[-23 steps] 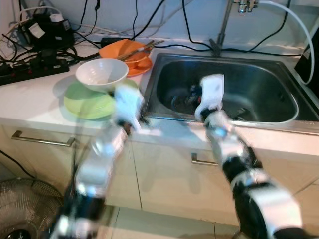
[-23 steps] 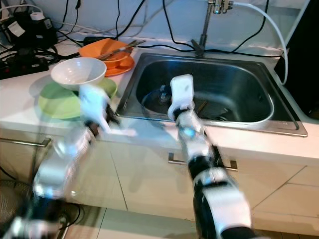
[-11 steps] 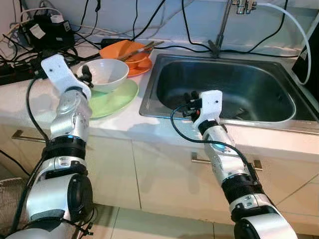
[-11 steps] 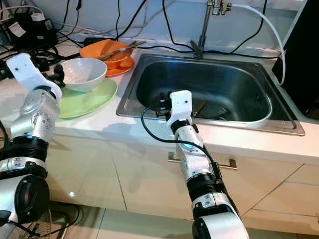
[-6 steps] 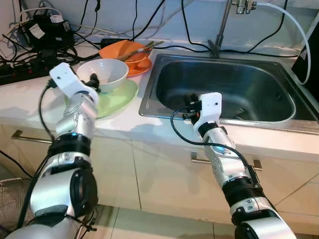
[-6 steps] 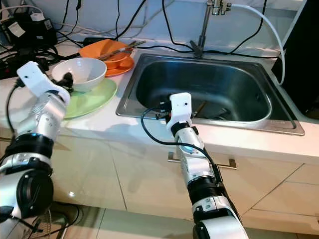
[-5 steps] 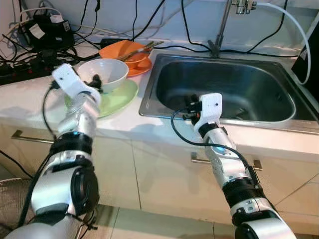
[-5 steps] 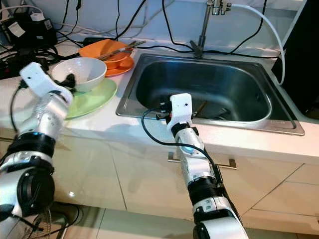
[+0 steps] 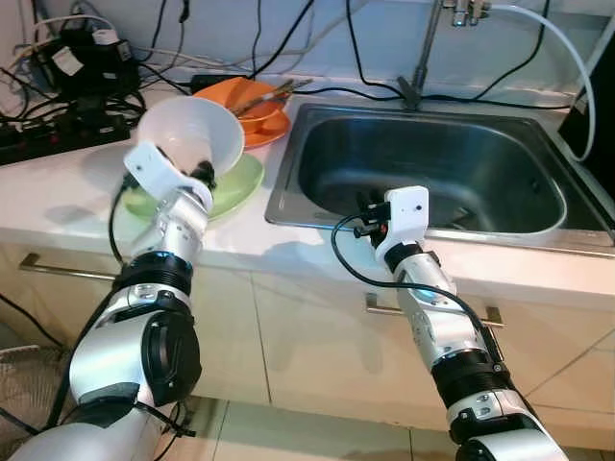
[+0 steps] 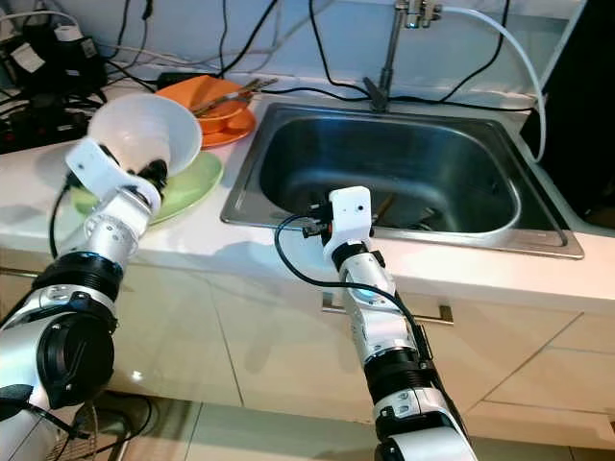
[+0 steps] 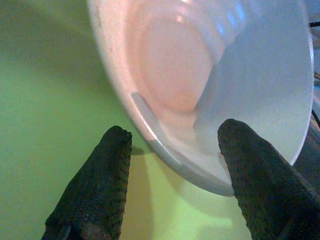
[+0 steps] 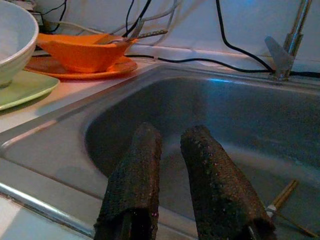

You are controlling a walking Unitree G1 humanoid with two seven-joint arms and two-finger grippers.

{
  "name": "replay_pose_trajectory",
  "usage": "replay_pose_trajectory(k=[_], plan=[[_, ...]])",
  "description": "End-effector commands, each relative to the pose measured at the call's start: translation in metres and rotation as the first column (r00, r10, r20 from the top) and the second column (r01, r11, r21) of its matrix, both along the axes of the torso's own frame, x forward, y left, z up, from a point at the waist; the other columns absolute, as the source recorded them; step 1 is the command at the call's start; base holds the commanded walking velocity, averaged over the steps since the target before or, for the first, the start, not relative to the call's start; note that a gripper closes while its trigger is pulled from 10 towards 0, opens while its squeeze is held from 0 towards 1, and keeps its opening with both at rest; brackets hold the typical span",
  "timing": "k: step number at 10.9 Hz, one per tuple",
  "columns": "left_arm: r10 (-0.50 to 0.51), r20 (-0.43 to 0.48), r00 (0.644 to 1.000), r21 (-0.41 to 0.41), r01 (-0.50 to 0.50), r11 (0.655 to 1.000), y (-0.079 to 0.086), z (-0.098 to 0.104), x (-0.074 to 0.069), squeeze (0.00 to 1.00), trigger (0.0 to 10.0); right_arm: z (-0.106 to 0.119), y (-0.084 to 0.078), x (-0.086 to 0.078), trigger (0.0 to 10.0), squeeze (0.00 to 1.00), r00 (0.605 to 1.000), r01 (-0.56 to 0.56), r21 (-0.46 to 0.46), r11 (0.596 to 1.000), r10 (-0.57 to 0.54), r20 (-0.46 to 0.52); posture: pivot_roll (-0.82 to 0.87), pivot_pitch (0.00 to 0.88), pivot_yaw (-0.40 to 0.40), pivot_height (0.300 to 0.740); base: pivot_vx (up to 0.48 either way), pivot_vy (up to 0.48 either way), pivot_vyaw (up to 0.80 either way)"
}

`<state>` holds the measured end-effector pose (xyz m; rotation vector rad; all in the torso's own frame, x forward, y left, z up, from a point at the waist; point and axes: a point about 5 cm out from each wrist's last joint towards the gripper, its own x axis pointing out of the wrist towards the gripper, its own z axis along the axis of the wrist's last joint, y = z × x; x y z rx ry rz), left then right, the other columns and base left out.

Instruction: Kitchen organization

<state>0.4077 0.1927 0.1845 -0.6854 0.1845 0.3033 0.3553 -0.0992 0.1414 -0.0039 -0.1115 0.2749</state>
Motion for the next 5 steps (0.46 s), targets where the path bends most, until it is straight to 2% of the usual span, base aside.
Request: replay_pose_trajectory(k=[1, 2, 3, 5], plan=[[0.008, -0.02, 1.0, -0.015, -0.008, 1.0, -0.0026, -0.0002, 0.0008, 0.0, 9.8, 0.0048, 0.0018, -0.0002, 10.0, 0.0, 1.0, -0.008, -0.004, 1.0, 0.008, 0.014, 0.12, 0.027, 0.027, 0.74, 0.0, 0.0, 0.0], [0.016, -0.028, 0.999, -0.025, -0.017, 1.0, -0.0031, -0.0026, 0.0004, 0.0, 2.6, 0.0041, 0.0027, -0.0004, 10.0, 0.0, 1.0, -0.011, -0.005, 1.0, 0.011, 0.01, 0.12, 0.024, 0.027, 0.74, 0.0, 0.0, 0.0], [0.032, -0.026, 0.999, -0.026, -0.033, 0.999, -0.0024, -0.003, 0.0003, 0.0, 0.0, 0.004, 0.0033, -0.0005, 10.0, 0.0, 1.0, -0.013, -0.005, 1.0, 0.013, 0.009, 0.11, 0.021, 0.029, 0.74, 0.0, 0.0, 0.0], [0.055, -0.014, 0.998, -0.008, -0.055, 0.998, 0.0004, -0.0007, 0.0005, 0.0, 0.0, 0.0036, 0.0031, -0.0005, 10.0, 0.0, 1.0, -0.012, -0.007, 1.0, 0.012, 0.008, 0.11, 0.016, 0.03, 0.74, 0.0, 0.0, 0.0]])
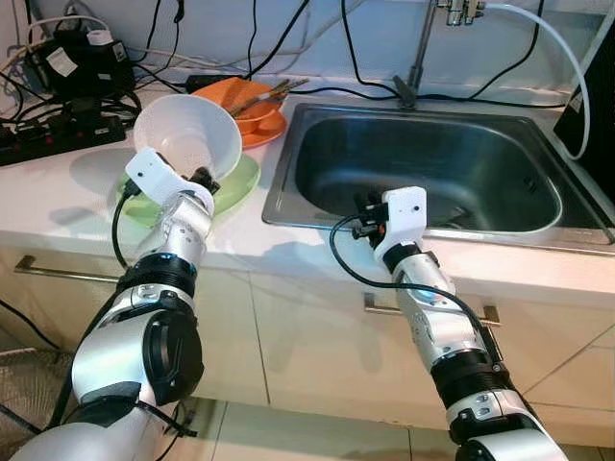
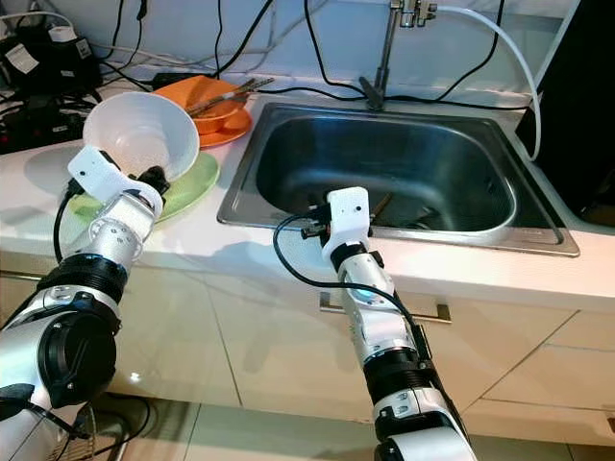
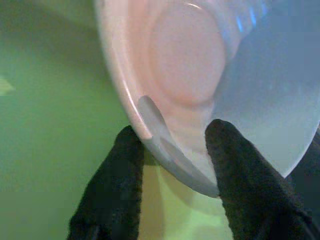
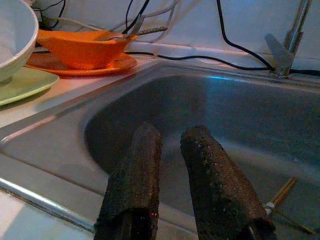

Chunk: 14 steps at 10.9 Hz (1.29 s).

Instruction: Kitchen organization

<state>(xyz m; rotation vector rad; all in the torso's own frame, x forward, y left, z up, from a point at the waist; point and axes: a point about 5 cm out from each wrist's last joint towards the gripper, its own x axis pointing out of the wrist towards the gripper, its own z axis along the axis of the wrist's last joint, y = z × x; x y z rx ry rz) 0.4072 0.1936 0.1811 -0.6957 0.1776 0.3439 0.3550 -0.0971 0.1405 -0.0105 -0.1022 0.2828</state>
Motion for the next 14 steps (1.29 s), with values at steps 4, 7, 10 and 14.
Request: replay_pose_trajectory(k=[4, 7, 10, 14], plan=[[0.023, -0.004, 1.0, -0.001, -0.023, 1.0, 0.0, 0.003, 0.002, 0.0, 0.0, 0.004, -0.003, -0.001, 10.0, 0.0, 1.0, 0.01, -0.004, 1.0, -0.01, 0.014, 0.1, 0.018, 0.033, 0.74, 0.0, 0.0, 0.0], [0.028, -0.005, 1.0, -0.003, -0.028, 1.0, 0.0, 0.002, 0.001, 0.0, 0.0, 0.002, -0.004, -0.001, 10.0, 0.0, 1.0, 0.011, -0.007, 1.0, -0.011, 0.007, 0.1, 0.019, 0.031, 0.74, 0.0, 0.0, 0.0], [0.04, 0.036, 0.999, 0.007, -0.04, 0.999, 0.003, 0.005, 0.001, 0.0, 0.0, 0.002, -0.004, 0.0, 10.0, 0.0, 1.0, 0.011, -0.007, 1.0, -0.011, 0.005, 0.11, 0.017, 0.028, 0.74, 0.0, 0.0, 0.0], [-0.036, 0.403, 0.914, 0.01, 0.036, 0.999, -0.009, 0.044, -0.003, 0.0, 0.0, 0.004, -0.002, 0.002, 10.0, 0.0, 1.0, 0.008, -0.002, 1.0, -0.008, 0.007, 0.12, 0.014, 0.02, 0.74, 0.0, 0.0, 0.0]])
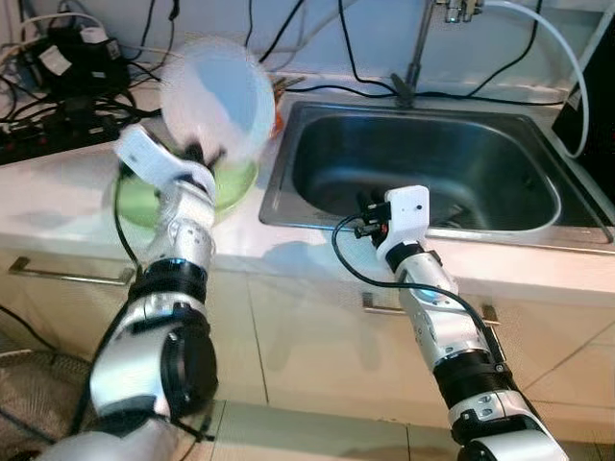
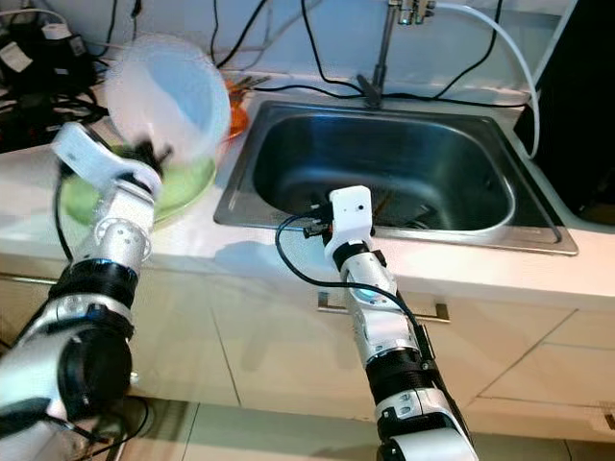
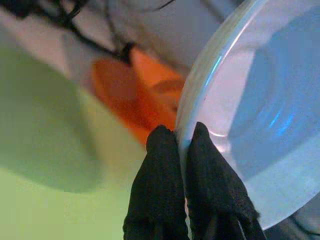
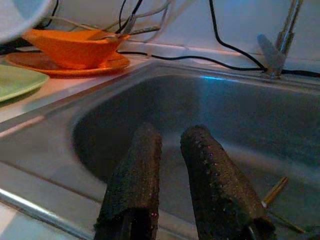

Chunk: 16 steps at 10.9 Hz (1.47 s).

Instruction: Kitchen organization

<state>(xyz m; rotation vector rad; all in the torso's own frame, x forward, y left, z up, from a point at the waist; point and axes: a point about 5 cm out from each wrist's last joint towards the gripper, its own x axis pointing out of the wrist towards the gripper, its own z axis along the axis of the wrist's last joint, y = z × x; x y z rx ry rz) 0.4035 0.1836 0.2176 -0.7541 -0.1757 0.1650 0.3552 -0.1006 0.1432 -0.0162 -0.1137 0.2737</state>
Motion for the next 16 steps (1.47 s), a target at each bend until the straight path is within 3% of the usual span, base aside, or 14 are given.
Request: replay_pose_trajectory(k=[1, 2, 3, 4, 6, 7, 9, 10, 11, 16], plan=[[-0.053, 0.098, 0.994, 0.038, 0.049, 0.998, -0.007, 0.013, -0.003, 0.0, 0.0, 0.002, 0.002, 0.002, 10.0, 0.0, 1.0, -0.001, 0.004, 1.0, 0.001, -0.004, 0.12, 0.012, 0.019, 0.74, 0.0, 0.0, 0.0], [-0.13, 0.138, 0.982, 0.124, 0.113, 0.986, -0.01, 0.017, -0.002, 0.0, 10.0, 0.004, 0.003, 0.003, 10.0, 0.0, 1.0, -0.005, 0.01, 1.0, 0.005, 0.001, 0.12, 0.007, 0.017, 0.74, 0.0, 0.0, 0.0], [-0.168, 0.172, 0.971, 0.156, 0.141, 0.978, -0.018, 0.016, -0.006, 0.0, 10.0, 0.007, 0.003, 0.004, 10.0, 0.31, 1.0, -0.008, 0.015, 1.0, 0.008, 0.008, 0.12, 0.002, 0.016, 0.74, 0.0, 0.0, 0.0], [-0.211, 0.185, 0.96, 0.192, 0.175, 0.966, -0.034, 0.014, -0.015, 0.0, 10.0, 0.017, 0.004, 0.006, 10.0, 1.0, 0.999, -0.023, 0.07, 0.997, 0.021, 0.029, 0.12, 0.0, 0.017, 0.74, 0.0, 0.0, 0.0], [-0.272, 0.167, 0.948, 0.227, 0.232, 0.946, -0.049, 0.01, -0.018, 0.0, 10.0, 0.044, -0.001, 0.012, 10.0, 1.0, 0.996, -0.031, 0.151, 0.988, 0.018, 0.086, 0.12, 0.0, 0.023, 0.74, 0.0, 0.0, 0.0], [-0.279, 0.165, 0.946, 0.233, 0.238, 0.943, -0.051, 0.01, -0.019, 0.0, 10.0, 0.047, -0.002, 0.013, 10.0, 1.0, 0.995, -0.033, 0.159, 0.987, 0.018, 0.095, 0.11, 0.0, 0.025, 0.74, 0.0, 0.0, 0.0], [-0.29, 0.153, 0.945, 0.239, 0.249, 0.939, -0.055, 0.007, -0.023, 0.0, 10.0, 0.058, -0.004, 0.013, 10.0, 1.0, 0.995, -0.06, 0.264, 0.963, 0.036, 0.095, 0.11, 0.0, 0.032, 0.74, 0.0, 0.0, 0.0], [-0.3, 0.153, 0.942, 0.245, 0.258, 0.935, -0.056, 0.007, -0.024, 0.0, 10.0, 0.059, -0.005, 0.013, 10.0, 0.0, 0.996, -0.059, 0.29, 0.955, 0.035, 0.087, 0.11, 0.0, 0.033, 0.74, 0.0, 0.0, 0.0], [-0.327, 0.154, 0.933, 0.251, 0.283, 0.926, -0.06, 0.007, -0.025, 0.0, 10.0, 0.059, -0.007, 0.014, 10.0, 0.0, 0.997, -0.058, 0.34, 0.939, 0.036, 0.07, 0.11, 0.0, 0.033, 0.74, 0.0, 0.0, 0.0], [-0.453, 0.115, 0.884, 0.313, 0.401, 0.861, -0.078, 0.002, -0.032, 0.0, 10.0, 0.06, -0.002, 0.01, 10.0, 0.0, 0.996, -0.085, 0.37, 0.925, 0.064, 0.069, 0.12, 0.0, 0.039, 0.74, 0.0, 0.0, 0.0]])
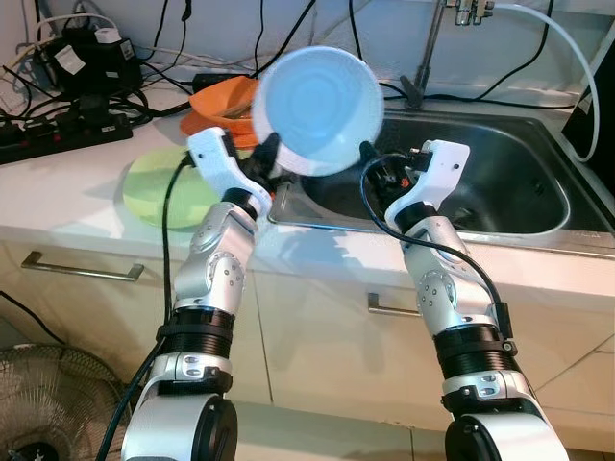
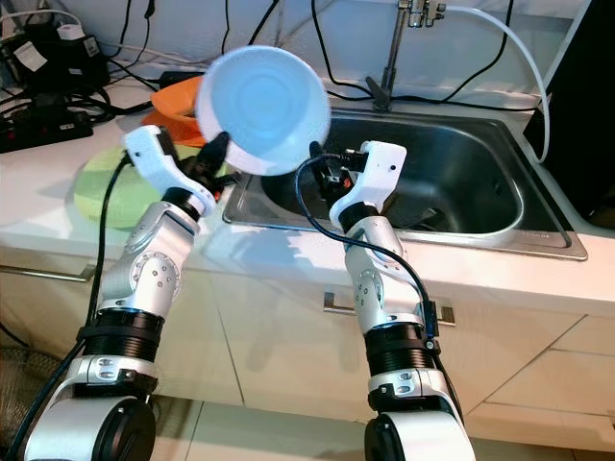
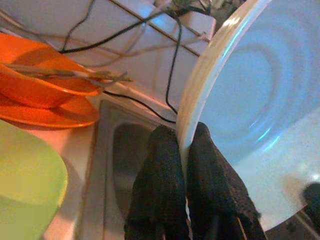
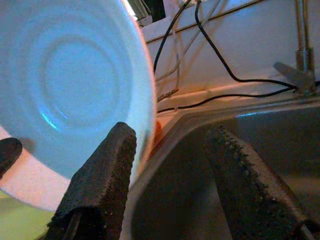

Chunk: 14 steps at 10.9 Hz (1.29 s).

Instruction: Kitchen organization

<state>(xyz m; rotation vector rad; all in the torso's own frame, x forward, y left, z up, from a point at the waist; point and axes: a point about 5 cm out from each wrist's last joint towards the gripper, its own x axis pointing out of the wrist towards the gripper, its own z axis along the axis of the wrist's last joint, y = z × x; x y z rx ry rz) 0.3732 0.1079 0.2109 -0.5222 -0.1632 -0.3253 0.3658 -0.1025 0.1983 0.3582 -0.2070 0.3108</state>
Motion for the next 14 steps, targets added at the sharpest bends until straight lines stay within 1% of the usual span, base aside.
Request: replay_pose_trajectory(k=[1, 3, 5, 6, 7, 10, 14], plan=[[-0.026, 0.043, 0.999, 0.014, 0.025, 1.0, -0.0039, 0.0087, -0.0025, 0.0, 10.0, 0.0051, 0.0002, -0.0007, 10.0, 0.0, 1.0, -0.012, 0.004, 1.0, 0.012, 0.015, 0.12, 0.0, 0.04, 0.74, 0.0, 0.0, 0.0], [-0.06, 0.039, 0.997, 0.012, 0.06, 0.998, -0.0075, 0.0087, -0.0041, 0.0, 10.0, 0.0047, -0.0012, -0.0008, 10.0, 0.0, 1.0, -0.007, 0.009, 1.0, 0.007, 0.012, 0.12, 0.0, 0.041, 0.74, 0.0, 0.0, 0.0], [-0.076, 0.029, 0.997, 0.011, 0.076, 0.997, -0.007, 0.0069, -0.0047, 0.0, 10.0, 0.0045, -0.002, -0.0007, 10.0, 0.0, 1.0, -0.003, 0.016, 1.0, 0.003, 0.01, 0.12, 0.001, 0.043, 0.74, 0.0, 0.0, 0.0], [-0.078, 0.025, 0.997, 0.008, 0.078, 0.997, -0.006, 0.0067, -0.0047, 0.0, 10.0, 0.004, -0.003, -0.0007, 0.6, 0.0, 1.0, -0.002, 0.02, 1.0, 0.002, 0.009, 0.12, 0.004, 0.042, 0.74, 0.0, 0.0, 0.0], [-0.08, 0.023, 0.996, 0.003, 0.08, 0.997, -0.0057, 0.0069, -0.0046, 0.0, 10.0, 0.0037, -0.0039, -0.0006, 0.0, 0.0, 1.0, -0.002, 0.027, 1.0, 0.002, 0.007, 0.12, 0.004, 0.043, 0.74, 0.0, 0.0, 0.0], [-0.097, 0.014, 0.995, -0.003, 0.097, 0.995, -0.0076, 0.0057, -0.0052, 0.0, 10.0, 0.0015, -0.0029, -0.0006, 0.0, 0.0, 1.0, -0.021, 0.053, 0.998, 0.021, -0.005, 0.12, 0.006, 0.043, 0.74, 0.0, 0.0, 0.0], [-0.121, 0.008, 0.993, 0.002, 0.121, 0.993, -0.0097, 0.0041, -0.0061, 0.0, 10.0, -0.0008, -0.0032, -0.0006, 0.0, 0.0, 1.0, -0.024, 0.063, 0.998, 0.025, -0.017, 0.12, 0.011, 0.043, 0.74, 0.0, 0.0, 0.0]])
